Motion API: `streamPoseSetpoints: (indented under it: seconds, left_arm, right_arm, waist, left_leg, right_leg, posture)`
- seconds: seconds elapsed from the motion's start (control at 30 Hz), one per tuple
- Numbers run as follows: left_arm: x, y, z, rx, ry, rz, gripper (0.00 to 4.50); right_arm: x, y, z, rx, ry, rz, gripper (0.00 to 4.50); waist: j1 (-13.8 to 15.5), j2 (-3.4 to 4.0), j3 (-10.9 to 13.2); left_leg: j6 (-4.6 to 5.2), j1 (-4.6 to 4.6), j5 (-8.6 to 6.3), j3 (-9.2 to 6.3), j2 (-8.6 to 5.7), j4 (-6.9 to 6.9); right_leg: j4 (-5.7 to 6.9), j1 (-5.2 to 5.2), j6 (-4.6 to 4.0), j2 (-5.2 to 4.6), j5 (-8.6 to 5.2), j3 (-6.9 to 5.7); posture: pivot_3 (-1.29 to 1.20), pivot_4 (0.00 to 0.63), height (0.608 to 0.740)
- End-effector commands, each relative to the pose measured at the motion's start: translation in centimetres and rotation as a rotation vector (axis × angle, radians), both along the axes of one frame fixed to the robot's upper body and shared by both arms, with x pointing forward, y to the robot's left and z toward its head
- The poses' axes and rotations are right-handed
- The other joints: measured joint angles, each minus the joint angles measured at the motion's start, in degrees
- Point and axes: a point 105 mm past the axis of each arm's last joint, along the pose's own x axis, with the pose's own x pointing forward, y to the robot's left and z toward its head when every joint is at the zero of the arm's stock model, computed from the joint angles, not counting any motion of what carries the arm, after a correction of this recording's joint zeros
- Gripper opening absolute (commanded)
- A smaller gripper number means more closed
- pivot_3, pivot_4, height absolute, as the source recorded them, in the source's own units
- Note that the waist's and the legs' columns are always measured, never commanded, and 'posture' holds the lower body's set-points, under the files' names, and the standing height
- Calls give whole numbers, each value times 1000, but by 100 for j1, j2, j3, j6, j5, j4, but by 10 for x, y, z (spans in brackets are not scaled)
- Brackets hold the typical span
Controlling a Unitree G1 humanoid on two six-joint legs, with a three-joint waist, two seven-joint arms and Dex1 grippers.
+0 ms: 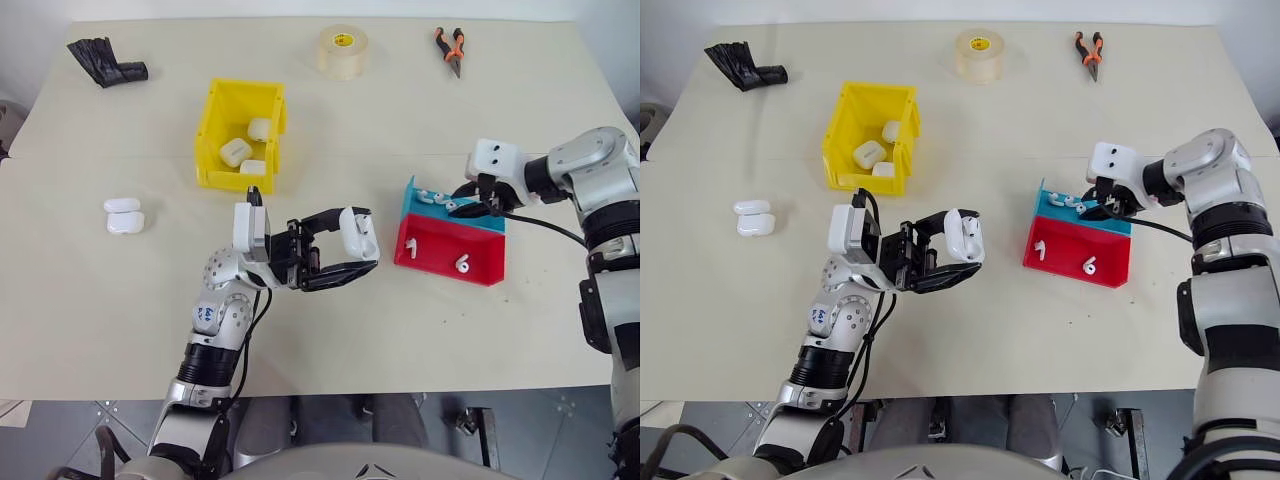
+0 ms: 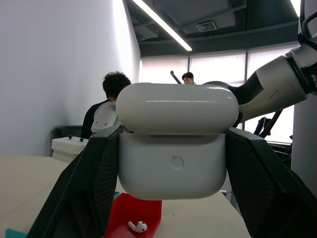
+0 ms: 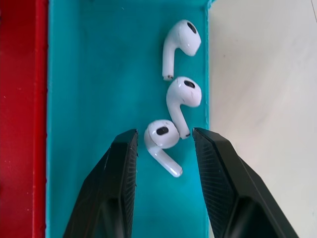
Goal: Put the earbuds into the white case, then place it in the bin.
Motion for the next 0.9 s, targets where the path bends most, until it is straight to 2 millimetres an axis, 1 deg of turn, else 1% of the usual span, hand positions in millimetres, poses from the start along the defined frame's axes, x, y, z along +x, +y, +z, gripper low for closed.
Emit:
streamPoseSetpoints:
  seconds: [0.03, 0.13, 0.23, 0.27, 0.73, 0.83, 0.9]
  left_arm:
    - [-5, -1, 8, -13, -48, -2, 2930]
    - [-5, 0, 9, -13, -49, 2, 2930]
    - [-5, 0, 9, -12, -48, 4, 2930]
    - [-5, 1, 9, -12, -48, 4, 2930]
    - [-4, 0, 10, -12, -49, 1, 2930]
    - [-4, 0, 10, -11, -49, -1, 2930]
    - [-4, 0, 10, -11, -50, 0, 2930]
  right_arm:
    - [-1, -1, -2, -10, 11, 3, 1824]
    - [-2, -2, -4, -13, 18, 2, 1824]
    - [-2, -3, -5, -13, 19, 0, 1210]
    - [-1, -3, -4, -12, 11, -5, 941]
    - [-2, -6, -2, 0, 2, -17, 941]
    - [-2, -5, 0, -10, -19, 6, 941]
    - [-1, -3, 3, -50, -55, 51, 941]
  waist:
    - [0, 0, 0]
    - [0, 0, 0]
    - [0, 0, 0]
    - [0, 0, 0]
    - [2, 0, 0]
    - [1, 0, 0]
    - [0, 0, 0]
  left_leg:
    - [0, 0, 0, 0, 0, 0]
    - [0, 0, 0, 0, 0, 0]
    - [0, 0, 0, 0, 0, 0]
    - [0, 0, 0, 0, 0, 0]
    - [0, 0, 0, 0, 0, 0]
    - [0, 0, 0, 0, 0, 0]
    - [0, 0, 0, 0, 0, 0]
  right_leg:
    - [0, 0, 0, 0, 0, 0]
    - [0, 0, 0, 0, 0, 0]
    - [0, 0, 0, 0, 0, 0]
    - [0, 0, 0, 0, 0, 1]
    - [1, 0, 0, 0, 0, 0]
    - [0, 0, 0, 0, 0, 0]
    - [0, 0, 0, 0, 0, 0]
  posture:
    - [0, 150, 740]
    - [0, 150, 740]
    - [0, 150, 740]
    - [0, 150, 740]
    - [0, 150, 740]
    - [0, 150, 740]
    - [0, 150, 740]
